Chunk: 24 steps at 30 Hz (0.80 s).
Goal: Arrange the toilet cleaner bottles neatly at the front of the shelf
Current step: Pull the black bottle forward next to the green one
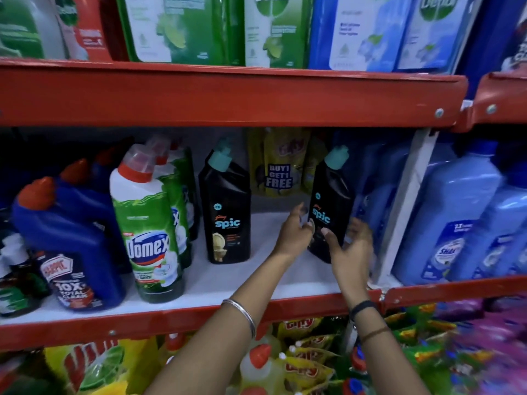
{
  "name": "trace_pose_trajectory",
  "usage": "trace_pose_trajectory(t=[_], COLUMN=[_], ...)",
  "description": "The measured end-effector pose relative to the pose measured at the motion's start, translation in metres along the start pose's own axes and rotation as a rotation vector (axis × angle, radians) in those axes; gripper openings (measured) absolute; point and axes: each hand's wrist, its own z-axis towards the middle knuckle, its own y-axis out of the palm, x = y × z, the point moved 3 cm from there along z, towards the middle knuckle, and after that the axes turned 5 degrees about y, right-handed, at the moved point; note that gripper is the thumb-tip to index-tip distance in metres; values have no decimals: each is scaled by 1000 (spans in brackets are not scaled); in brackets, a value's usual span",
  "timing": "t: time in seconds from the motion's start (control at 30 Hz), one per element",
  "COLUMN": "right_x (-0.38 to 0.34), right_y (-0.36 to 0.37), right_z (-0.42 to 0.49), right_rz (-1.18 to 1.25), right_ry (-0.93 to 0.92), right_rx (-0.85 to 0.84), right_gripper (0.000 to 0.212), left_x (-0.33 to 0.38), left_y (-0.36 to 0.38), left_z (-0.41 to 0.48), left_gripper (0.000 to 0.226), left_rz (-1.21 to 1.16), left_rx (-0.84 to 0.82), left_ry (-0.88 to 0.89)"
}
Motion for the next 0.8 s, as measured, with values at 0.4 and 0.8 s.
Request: trace_pose_trajectory(t=[0.4,0.8], right_x=[-18,-64], right_y=[-9,25], right_z=[-4,-67], right_rz=[0,364], right_ry=[37,10], right_rx=[-79,-353], right_gripper=[41,37], left_x=[15,28], left_y=[-21,-102], left_z=[-31,-129], left_gripper=[31,37], left_rz=[4,110], left_rx=[133,517], left_ry=[76,235])
